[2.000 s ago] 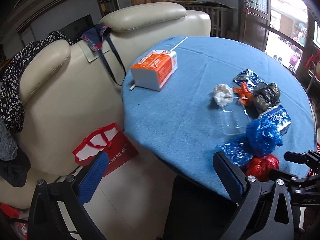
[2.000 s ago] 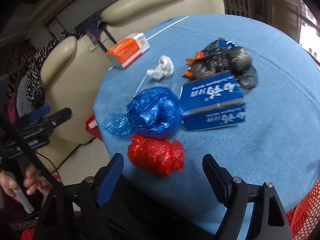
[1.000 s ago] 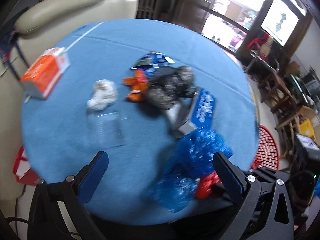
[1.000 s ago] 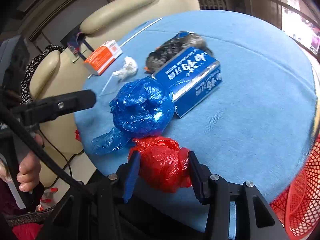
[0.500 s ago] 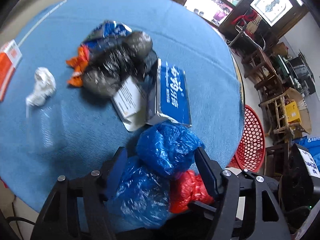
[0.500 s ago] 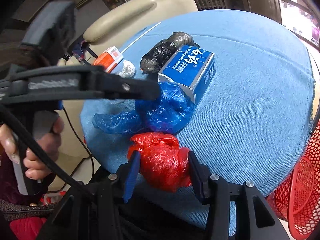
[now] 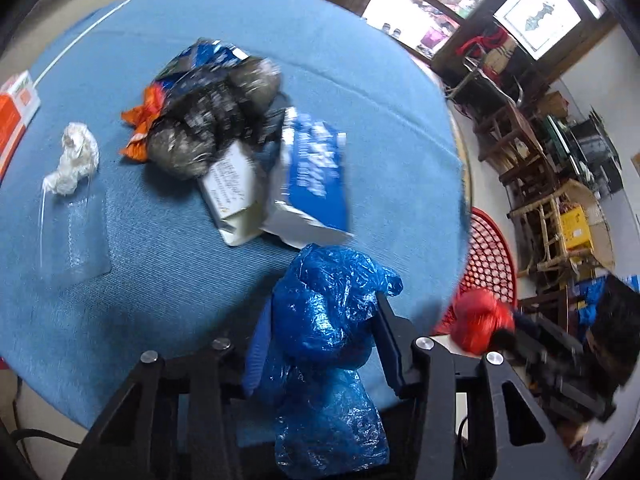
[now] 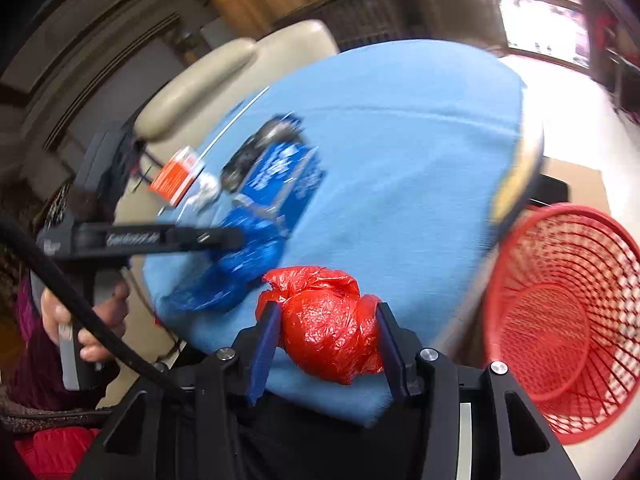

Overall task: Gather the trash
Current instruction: 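Carry both bags over the red basket and open both grippers to drop them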

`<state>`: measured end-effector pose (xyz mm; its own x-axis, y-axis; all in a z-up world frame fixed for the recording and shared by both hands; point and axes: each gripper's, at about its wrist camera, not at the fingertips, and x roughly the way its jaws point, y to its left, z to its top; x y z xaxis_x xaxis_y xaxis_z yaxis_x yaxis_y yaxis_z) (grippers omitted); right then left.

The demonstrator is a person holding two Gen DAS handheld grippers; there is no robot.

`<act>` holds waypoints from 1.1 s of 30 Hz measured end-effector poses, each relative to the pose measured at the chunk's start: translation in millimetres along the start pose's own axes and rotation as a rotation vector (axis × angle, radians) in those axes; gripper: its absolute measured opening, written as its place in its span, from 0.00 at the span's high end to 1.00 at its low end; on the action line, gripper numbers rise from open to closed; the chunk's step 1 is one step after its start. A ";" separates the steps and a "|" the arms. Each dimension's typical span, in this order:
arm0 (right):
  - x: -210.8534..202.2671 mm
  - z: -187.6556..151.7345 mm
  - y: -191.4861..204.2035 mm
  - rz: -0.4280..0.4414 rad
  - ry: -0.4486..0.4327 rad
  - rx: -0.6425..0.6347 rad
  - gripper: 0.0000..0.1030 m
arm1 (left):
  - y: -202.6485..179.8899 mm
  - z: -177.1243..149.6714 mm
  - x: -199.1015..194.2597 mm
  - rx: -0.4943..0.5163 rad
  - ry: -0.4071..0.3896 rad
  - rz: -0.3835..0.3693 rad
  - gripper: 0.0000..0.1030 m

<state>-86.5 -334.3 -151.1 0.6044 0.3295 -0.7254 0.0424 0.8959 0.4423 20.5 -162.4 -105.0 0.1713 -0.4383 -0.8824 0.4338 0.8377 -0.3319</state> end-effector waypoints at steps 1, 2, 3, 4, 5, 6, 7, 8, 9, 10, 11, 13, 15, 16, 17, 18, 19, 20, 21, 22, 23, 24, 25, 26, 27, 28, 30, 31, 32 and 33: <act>-7.1 -0.3 -8.9 -0.015 -0.017 0.022 0.51 | -7.2 -1.4 -3.4 0.020 -0.005 -0.005 0.52; -14.2 -0.7 -17.8 -0.030 -0.033 0.043 0.51 | -13.5 -3.0 -9.1 0.043 -0.008 -0.013 0.52; -23.7 -1.6 -29.6 -0.046 -0.050 0.071 0.51 | -25.3 -3.8 -13.9 0.077 -0.015 -0.022 0.52; -32.0 -2.3 -40.0 -0.063 -0.065 0.097 0.51 | -34.4 -3.5 -16.8 0.105 -0.023 -0.026 0.52; -39.6 -4.1 -51.0 -0.082 -0.079 0.125 0.51 | -48.3 -3.5 -20.2 0.147 -0.032 -0.032 0.52; -49.3 -6.5 -63.7 -0.103 -0.094 0.157 0.51 | -56.5 -2.1 -19.6 0.173 -0.033 -0.036 0.52; -58.5 -9.2 -75.1 -0.118 -0.109 0.188 0.51 | -66.9 -1.3 -19.2 0.203 -0.030 -0.043 0.52; -68.7 -12.6 -87.4 -0.127 -0.124 0.225 0.51 | -76.5 0.4 -18.8 0.230 -0.025 -0.049 0.52; -75.5 -13.2 -99.6 -0.131 -0.139 0.261 0.51 | -87.0 1.6 -16.7 0.261 -0.020 -0.052 0.52; -83.1 -16.3 -109.5 -0.138 -0.155 0.294 0.51 | -96.6 3.6 -13.5 0.285 -0.016 -0.054 0.52; -90.9 -18.9 -120.2 -0.147 -0.170 0.322 0.51 | -107.2 5.4 -10.0 0.311 -0.010 -0.056 0.52; -104.9 -24.6 -136.4 -0.171 -0.196 0.367 0.50 | -131.5 11.8 0.9 0.370 0.001 -0.054 0.52; -117.1 -28.5 -150.9 -0.179 -0.216 0.406 0.49 | -152.9 17.0 9.6 0.422 0.005 -0.052 0.51; -119.8 -28.2 -155.9 -0.177 -0.226 0.422 0.49 | -163.7 18.9 14.7 0.443 0.007 -0.057 0.51; -124.3 -29.2 -159.6 -0.177 -0.241 0.436 0.49 | -175.2 21.6 19.2 0.461 0.008 -0.062 0.51; -131.4 -30.7 -167.8 -0.175 -0.254 0.448 0.49 | -186.0 23.3 23.1 0.479 0.008 -0.065 0.51; -135.1 -31.2 -171.7 -0.176 -0.269 0.458 0.49 | -197.0 26.0 27.5 0.493 0.008 -0.069 0.51; -138.8 -32.2 -175.1 -0.177 -0.283 0.469 0.49 | -205.3 28.3 30.6 0.503 0.007 -0.076 0.51; -140.2 -32.2 -178.9 -0.178 -0.292 0.481 0.49 | -215.9 29.6 33.1 0.512 0.002 -0.086 0.50; -143.8 -34.3 -183.3 -0.176 -0.300 0.496 0.49 | -223.5 32.2 37.3 0.518 -0.003 -0.092 0.48; -147.5 -36.8 -187.5 -0.172 -0.308 0.510 0.49 | -230.0 33.6 40.8 0.517 -0.007 -0.099 0.48; -149.8 -38.5 -191.2 -0.168 -0.314 0.524 0.48 | -236.3 35.1 44.8 0.514 -0.007 -0.111 0.48; -151.5 -39.8 -194.2 -0.163 -0.321 0.540 0.47 | -239.9 36.3 49.1 0.510 -0.001 -0.127 0.47; -152.9 -41.1 -197.3 -0.154 -0.329 0.555 0.47 | -242.5 37.0 53.8 0.505 0.009 -0.143 0.44; -155.0 -42.9 -201.3 -0.140 -0.337 0.567 0.46 | -243.0 36.2 54.5 0.500 0.017 -0.155 0.43; -156.1 -44.4 -203.8 -0.127 -0.343 0.580 0.43 | -242.9 35.8 56.7 0.497 0.021 -0.163 0.42; -154.9 -45.3 -207.5 -0.101 -0.356 0.608 0.34 | -242.8 34.9 59.4 0.494 0.019 -0.147 0.42; -153.6 -45.4 -208.4 -0.088 -0.359 0.615 0.33 | -240.8 35.0 59.0 0.491 0.015 -0.137 0.42; -152.6 -44.9 -207.8 -0.080 -0.362 0.618 0.33 | -237.6 36.8 56.9 0.484 0.009 -0.132 0.42; -152.2 -44.3 -206.1 -0.081 -0.365 0.616 0.33 | -231.1 37.7 51.7 0.473 -0.004 -0.125 0.42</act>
<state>-222.5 -555.9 -155.3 0.8031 0.0524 -0.5935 0.4742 0.5469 0.6899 -37.6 -391.0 -61.4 0.0949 -0.5282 -0.8438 0.8054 0.5389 -0.2467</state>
